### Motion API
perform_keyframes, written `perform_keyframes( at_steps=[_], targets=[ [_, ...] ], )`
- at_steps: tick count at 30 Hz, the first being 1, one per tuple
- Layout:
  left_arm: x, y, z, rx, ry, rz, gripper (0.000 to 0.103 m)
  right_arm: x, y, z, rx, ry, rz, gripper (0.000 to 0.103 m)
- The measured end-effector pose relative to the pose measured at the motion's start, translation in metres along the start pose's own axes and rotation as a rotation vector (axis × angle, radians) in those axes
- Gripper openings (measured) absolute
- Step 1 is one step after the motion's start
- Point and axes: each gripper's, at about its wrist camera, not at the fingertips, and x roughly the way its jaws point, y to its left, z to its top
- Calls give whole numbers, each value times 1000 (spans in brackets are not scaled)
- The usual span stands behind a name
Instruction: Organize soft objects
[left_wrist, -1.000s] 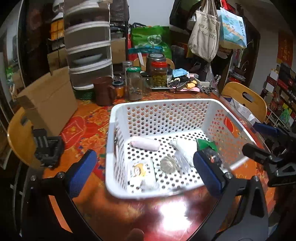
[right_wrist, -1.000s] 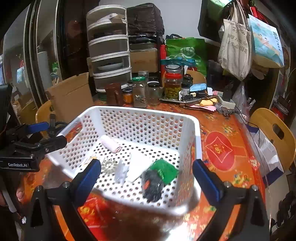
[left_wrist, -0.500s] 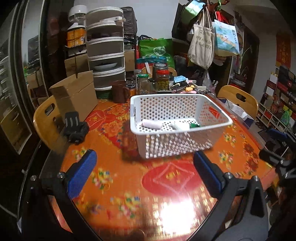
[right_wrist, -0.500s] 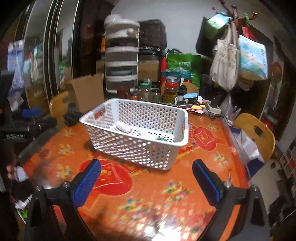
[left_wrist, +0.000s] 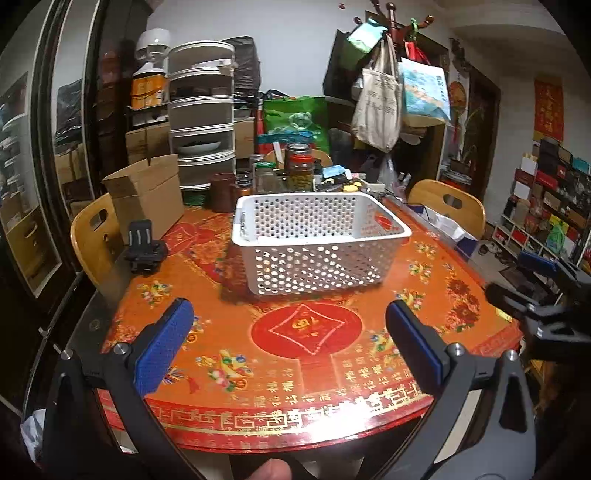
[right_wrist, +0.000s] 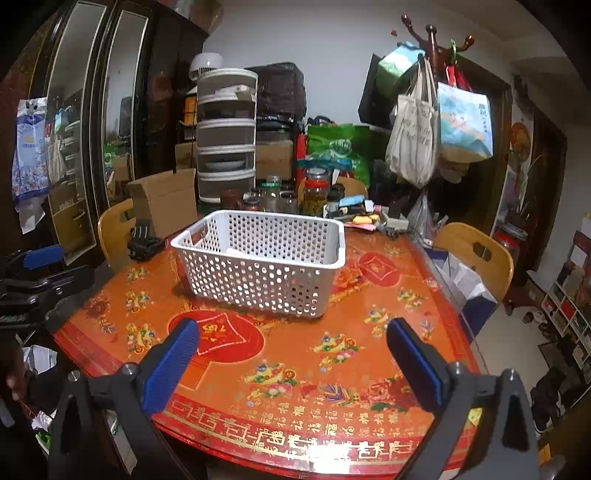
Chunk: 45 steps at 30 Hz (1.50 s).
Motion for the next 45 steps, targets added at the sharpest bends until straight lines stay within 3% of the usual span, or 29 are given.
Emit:
perform_keyframes(
  at_steps=[17,45],
  targets=[
    [28,-4,-2,-10,32,6,103,27,-4,-18,88,81,49,101],
    [27,-2,-7,-10,24,3,103,17,-5,-14,81,62,54,101]
  ],
)
